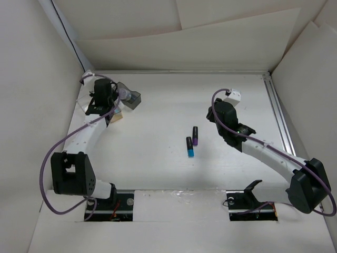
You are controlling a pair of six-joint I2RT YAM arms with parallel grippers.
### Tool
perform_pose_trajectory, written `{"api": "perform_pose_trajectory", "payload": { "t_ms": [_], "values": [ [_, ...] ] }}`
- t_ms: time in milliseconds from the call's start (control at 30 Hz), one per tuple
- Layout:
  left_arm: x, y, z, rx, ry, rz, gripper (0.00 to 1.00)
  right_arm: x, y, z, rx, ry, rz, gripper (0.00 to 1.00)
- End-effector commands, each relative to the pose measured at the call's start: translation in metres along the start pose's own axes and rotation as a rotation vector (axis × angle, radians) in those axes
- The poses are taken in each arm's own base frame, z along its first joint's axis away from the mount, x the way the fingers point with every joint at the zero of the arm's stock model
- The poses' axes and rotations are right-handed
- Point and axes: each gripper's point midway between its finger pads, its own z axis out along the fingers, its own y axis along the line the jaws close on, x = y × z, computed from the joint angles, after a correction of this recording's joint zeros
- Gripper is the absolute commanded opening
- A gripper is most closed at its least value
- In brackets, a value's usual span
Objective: Sort the stationery into containers
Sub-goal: Place the pen in the storage box.
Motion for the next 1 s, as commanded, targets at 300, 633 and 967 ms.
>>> {"api": "perform_pose_trajectory", "payload": {
  "t_ms": [300,633,967],
  "values": [
    [0.011,0.079,0.063,-0.267,0.041,-0.055,0.01,-0.023,0.02,-0.005,-0.065,-0.05,0.047,0.32],
    [0.008,0.092,0.082,-0.337,0.022,-0.003,0.17,-0.023,0.02,-0.005,-0.065,-0.05,0.047,0.32],
    [-0.02,0.04,0.06,-0.171,-0.026,-0.025,0.56,-0.022,0.022,-0.005,-0.073,-0.045,0.047,0.32]
  ]
}}
